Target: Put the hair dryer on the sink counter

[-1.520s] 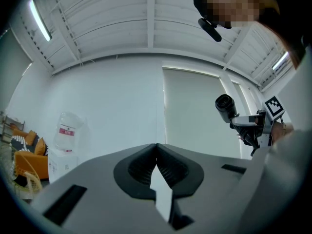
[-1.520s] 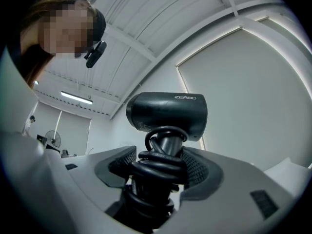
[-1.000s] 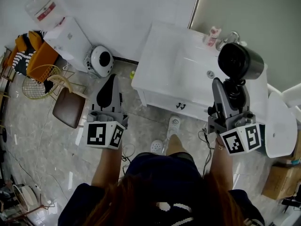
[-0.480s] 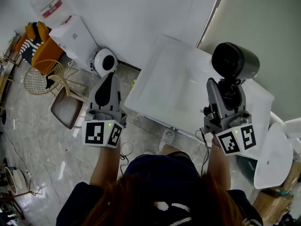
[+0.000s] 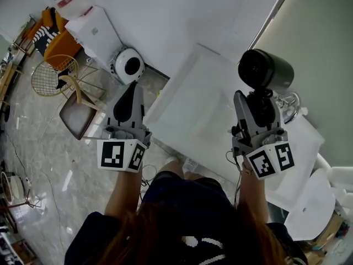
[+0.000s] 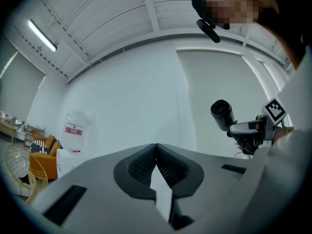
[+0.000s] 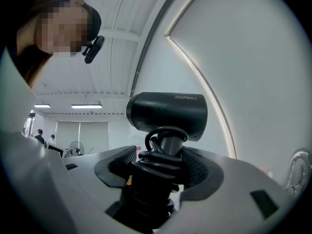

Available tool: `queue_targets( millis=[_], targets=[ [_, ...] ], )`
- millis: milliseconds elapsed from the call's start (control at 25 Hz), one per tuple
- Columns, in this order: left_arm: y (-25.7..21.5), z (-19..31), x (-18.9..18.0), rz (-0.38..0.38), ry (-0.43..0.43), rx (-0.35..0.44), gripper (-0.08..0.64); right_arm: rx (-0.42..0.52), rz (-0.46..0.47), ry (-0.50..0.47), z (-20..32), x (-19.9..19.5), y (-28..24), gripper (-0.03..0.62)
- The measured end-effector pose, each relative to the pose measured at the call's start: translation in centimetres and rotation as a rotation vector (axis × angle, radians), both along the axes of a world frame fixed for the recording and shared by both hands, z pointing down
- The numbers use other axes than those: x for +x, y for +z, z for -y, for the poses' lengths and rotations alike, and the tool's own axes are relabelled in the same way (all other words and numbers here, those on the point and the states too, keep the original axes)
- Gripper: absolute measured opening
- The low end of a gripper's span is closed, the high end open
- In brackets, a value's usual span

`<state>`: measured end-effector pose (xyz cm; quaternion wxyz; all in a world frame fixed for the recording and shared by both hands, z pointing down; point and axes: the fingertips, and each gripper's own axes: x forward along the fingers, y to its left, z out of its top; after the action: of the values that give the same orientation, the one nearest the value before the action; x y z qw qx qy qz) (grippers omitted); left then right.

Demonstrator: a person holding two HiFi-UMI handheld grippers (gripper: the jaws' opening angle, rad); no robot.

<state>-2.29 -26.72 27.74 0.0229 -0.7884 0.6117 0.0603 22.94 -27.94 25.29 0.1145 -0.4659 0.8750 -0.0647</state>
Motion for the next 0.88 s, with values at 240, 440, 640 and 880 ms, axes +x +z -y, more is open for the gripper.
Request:
queue_targets(
  millis=[240, 440, 640, 880],
  targets=[
    [1.2, 2.4, -0.8, -0.006, -0.006, -0.028, 0.018, -0.126, -0.021, -0.009, 3.7, -2.1, 4.7, 0.296],
    [2.6, 5.3, -1.6, -0.013, 0.024, -0.055, 0.018, -0.243, -0.057, -0.006, 6.4, -4.6, 9.3, 0.296],
    [4.3, 7.8, -3.1, -0.021, 0.047, -0.088, 0.018, -0.414, -0.098, 0.006, 9.6, -7.3, 16.7, 0.296],
    [6.8, 10.3, -5.4, -0.026, 0.057, -0.139, 0.018, -0.607, -0.162, -0.003, 10.9, -11.0, 26.0, 0.296]
  ],
)
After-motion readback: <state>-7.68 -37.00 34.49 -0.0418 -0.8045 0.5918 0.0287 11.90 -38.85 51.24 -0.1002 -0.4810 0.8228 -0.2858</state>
